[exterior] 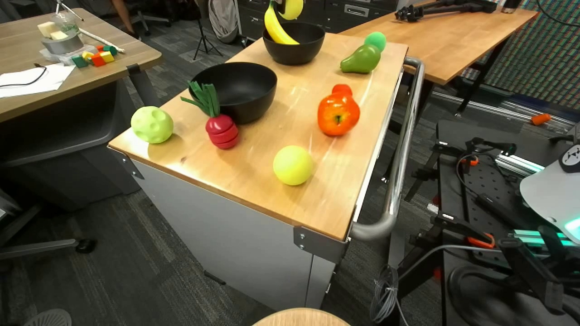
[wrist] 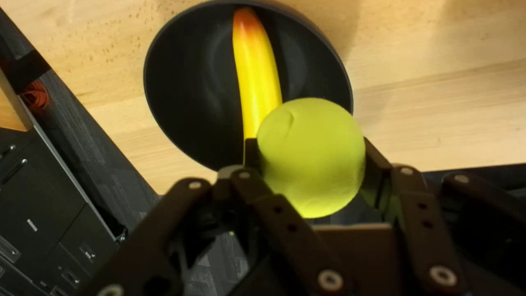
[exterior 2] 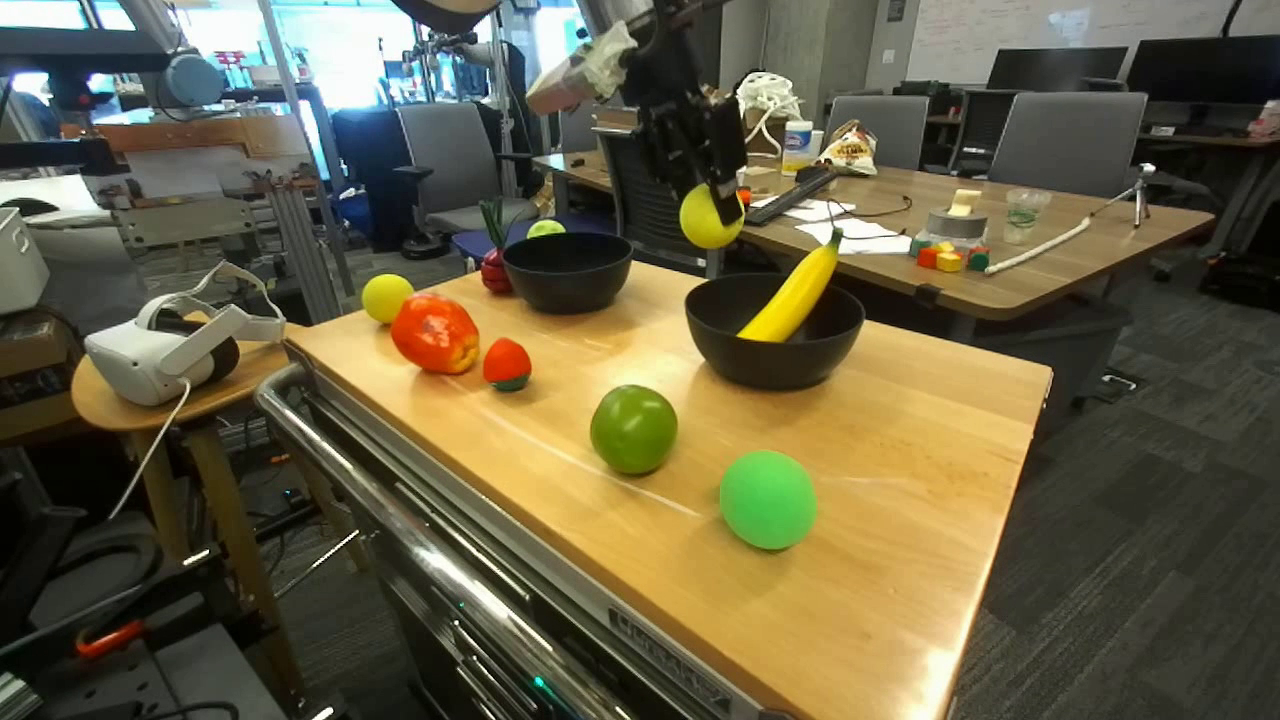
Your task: Take the fruit toys from the table and put them in the two black bowls on the table
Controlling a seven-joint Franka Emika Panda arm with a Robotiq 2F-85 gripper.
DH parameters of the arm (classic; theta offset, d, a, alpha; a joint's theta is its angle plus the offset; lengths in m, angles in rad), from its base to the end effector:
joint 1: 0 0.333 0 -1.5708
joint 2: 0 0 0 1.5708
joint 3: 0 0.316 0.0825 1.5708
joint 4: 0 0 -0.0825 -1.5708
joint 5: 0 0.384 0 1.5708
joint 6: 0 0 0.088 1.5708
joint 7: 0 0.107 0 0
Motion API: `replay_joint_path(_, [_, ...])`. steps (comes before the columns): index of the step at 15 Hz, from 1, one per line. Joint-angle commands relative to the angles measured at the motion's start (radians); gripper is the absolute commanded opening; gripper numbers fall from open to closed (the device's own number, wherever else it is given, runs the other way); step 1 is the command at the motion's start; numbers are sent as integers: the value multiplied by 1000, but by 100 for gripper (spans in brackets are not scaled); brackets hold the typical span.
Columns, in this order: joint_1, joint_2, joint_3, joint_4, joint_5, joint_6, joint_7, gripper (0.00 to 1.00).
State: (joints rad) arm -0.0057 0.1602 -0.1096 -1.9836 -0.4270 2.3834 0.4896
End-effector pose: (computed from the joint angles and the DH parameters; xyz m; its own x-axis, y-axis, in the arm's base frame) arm 0.6063 -0.0720 0.4112 0.9075 -0.2618 0.3284 -0.3476 -0.9071 0.2375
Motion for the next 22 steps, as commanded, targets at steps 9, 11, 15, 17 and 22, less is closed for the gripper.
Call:
replay_joint_path(9, [-39, -88, -13, -140, 116, 151, -139, 100])
replay_joint_path(11, [-31, -150, 21, -145, 221, 170, -197, 100])
replay_joint_path(15, [21, -156, 110, -34, 403, 138, -355, 100])
replay_joint_path(17, [60, -111, 156, 35, 478, 142, -420, 100])
replay_joint_path(22, [100, -90, 203, 32, 512, 147, -434, 100])
